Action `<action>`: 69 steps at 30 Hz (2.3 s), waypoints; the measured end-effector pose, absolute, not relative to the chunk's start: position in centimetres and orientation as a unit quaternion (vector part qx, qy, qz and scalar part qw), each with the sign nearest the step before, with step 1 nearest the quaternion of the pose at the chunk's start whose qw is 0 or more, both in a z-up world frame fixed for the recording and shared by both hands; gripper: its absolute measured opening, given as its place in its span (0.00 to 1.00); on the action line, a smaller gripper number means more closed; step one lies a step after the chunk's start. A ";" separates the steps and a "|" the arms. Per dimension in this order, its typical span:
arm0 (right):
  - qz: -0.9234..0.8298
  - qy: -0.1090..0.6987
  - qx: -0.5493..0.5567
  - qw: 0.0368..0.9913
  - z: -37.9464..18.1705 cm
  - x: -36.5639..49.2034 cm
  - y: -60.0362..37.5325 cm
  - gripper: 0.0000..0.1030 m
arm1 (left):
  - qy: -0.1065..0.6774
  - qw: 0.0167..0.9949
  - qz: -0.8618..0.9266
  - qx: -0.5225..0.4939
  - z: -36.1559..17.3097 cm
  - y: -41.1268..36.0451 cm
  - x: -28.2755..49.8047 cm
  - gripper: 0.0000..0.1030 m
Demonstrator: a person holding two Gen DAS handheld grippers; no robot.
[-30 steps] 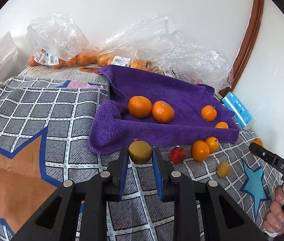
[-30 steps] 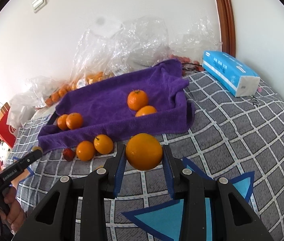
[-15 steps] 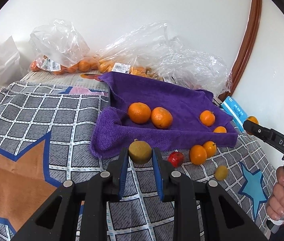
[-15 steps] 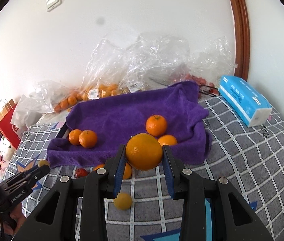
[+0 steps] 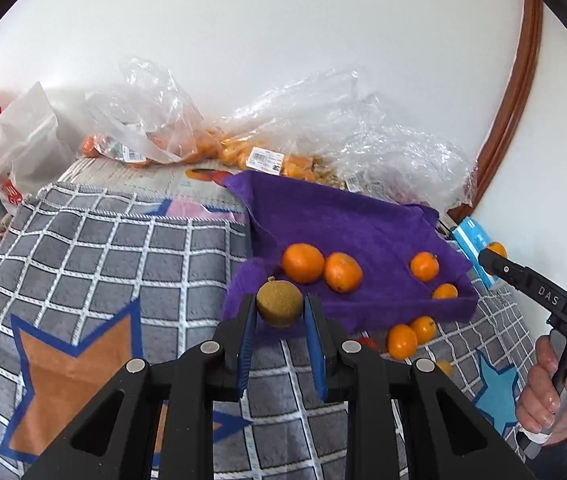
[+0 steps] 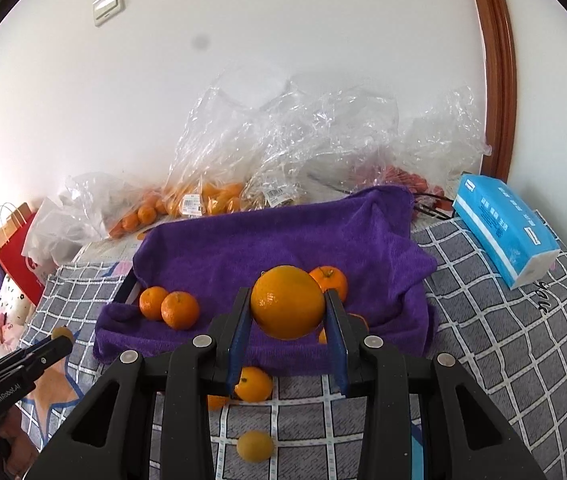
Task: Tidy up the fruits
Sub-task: 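Carry the small yellow fruit and the orange over the purple towel with both tools, then lower both held fruits onto the purple towel and open both tools, then withdraw both tools from the towel toward the remaining fruits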
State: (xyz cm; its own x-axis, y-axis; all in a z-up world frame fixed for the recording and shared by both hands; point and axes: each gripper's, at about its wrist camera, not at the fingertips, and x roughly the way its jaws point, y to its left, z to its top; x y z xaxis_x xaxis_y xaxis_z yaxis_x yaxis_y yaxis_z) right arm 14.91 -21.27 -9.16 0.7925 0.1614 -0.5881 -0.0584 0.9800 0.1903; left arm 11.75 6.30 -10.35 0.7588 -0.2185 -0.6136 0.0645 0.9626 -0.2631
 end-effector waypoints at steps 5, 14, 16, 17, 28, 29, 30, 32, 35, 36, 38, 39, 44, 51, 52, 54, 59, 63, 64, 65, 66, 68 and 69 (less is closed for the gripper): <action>0.089 0.311 0.112 0.940 -8.5 16.5 -21.2 0.34 | 0.341 0.934 -0.042 -0.100 -10.0 7.7 13.2 0.22; 0.111 0.338 0.088 0.930 -10.8 19.5 -19.9 0.34 | 0.348 0.930 -0.052 -0.103 -9.2 7.1 16.5 0.22; 0.114 0.356 0.090 0.923 -12.6 20.2 -19.8 0.34 | 0.354 0.928 -0.061 -0.104 -9.4 6.2 17.4 0.22; 0.111 0.371 0.088 0.918 -13.8 20.6 -19.6 0.34 | 0.356 0.926 -0.066 -0.105 -9.5 5.8 17.8 0.22; 0.098 0.404 0.086 0.905 -15.9 21.2 -19.6 0.35 | 0.395 0.904 -0.097 -0.131 -11.7 2.5 23.8 0.22; 0.095 0.404 0.089 0.905 -15.8 21.2 -19.7 0.35 | 0.400 0.902 -0.095 -0.133 -11.9 2.3 24.3 0.22; 0.095 0.405 0.088 0.905 -15.8 21.1 -19.7 0.35 | 0.405 0.900 -0.094 -0.134 -12.2 2.1 24.8 0.22; 0.089 0.404 0.083 0.906 -15.8 21.2 -19.6 0.35 | 0.407 0.900 -0.086 -0.131 -12.5 1.9 25.6 0.22; 0.082 0.402 0.075 0.909 -15.8 21.1 -19.4 0.36 | 0.416 0.899 -0.072 -0.119 -13.1 1.7 26.8 0.22; 0.082 0.401 0.072 0.910 -15.8 21.1 -19.2 0.39 | 0.422 0.896 -0.070 -0.118 -13.4 1.6 27.1 0.22; 0.081 0.400 0.064 0.911 -15.8 20.9 -18.9 0.46 | 0.429 0.893 -0.070 -0.119 -13.8 1.6 27.6 0.22; 0.080 0.400 0.058 0.911 -15.8 20.9 -18.7 0.52 | 0.429 0.893 -0.071 -0.119 -13.9 1.5 27.6 0.22; 0.071 0.390 0.037 0.917 -15.3 20.4 -18.3 0.55 | 0.436 0.893 -0.061 -0.099 -14.5 1.0 27.9 0.22; 0.077 0.379 0.056 0.921 -14.8 19.8 -18.8 0.55 | 0.443 0.891 -0.059 -0.084 -14.3 0.7 27.7 0.24; 0.076 0.374 0.055 0.923 -14.6 19.6 -18.8 0.55 | 0.442 0.892 -0.054 -0.084 -14.1 0.7 27.5 0.24; 0.080 0.365 0.055 0.926 -14.3 19.3 -18.8 0.55 | 0.436 0.895 -0.050 -0.078 -13.5 0.8 26.8 0.26; 0.102 0.367 0.069 0.922 -14.1 19.0 -18.6 0.55 | 0.407 0.911 -0.037 -0.058 -11.5 1.2 24.4 0.36; 0.100 0.367 0.065 0.922 -14.2 18.9 -18.2 0.55 | 0.397 0.915 -0.038 -0.058 -10.7 2.0 21.9 0.38; 0.098 0.362 0.058 0.925 -14.1 18.7 -18.1 0.55 | 0.397 0.916 -0.038 -0.055 -10.7 2.1 21.3 0.38; 0.097 0.355 0.053 0.928 -13.9 18.6 -18.0 0.55 | 0.397 0.916 -0.037 -0.051 -10.7 2.3 20.7 0.38; 0.097 0.350 0.051 0.930 -13.8 18.4 -18.0 0.55 | 0.396 0.916 -0.036 -0.048 -10.6 2.4 20.1 0.38; 0.097 0.345 0.048 0.933 -13.4 18.3 -18.1 0.54 | 0.397 0.916 -0.036 -0.047 -10.7 2.8 18.8 0.38; 0.097 0.346 0.051 0.932 -13.2 18.3 -18.2 0.52 | 0.398 0.916 -0.037 -0.046 -10.7 3.0 18.2 0.38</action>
State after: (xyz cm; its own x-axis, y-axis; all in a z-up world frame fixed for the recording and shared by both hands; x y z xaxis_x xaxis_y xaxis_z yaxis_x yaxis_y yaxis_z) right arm 18.32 -18.24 -13.23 0.7421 0.2171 -0.6342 -0.1461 0.9757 0.1630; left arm 18.23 3.00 -10.70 0.6811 -0.1047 -0.7247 0.0316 0.9930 -0.1138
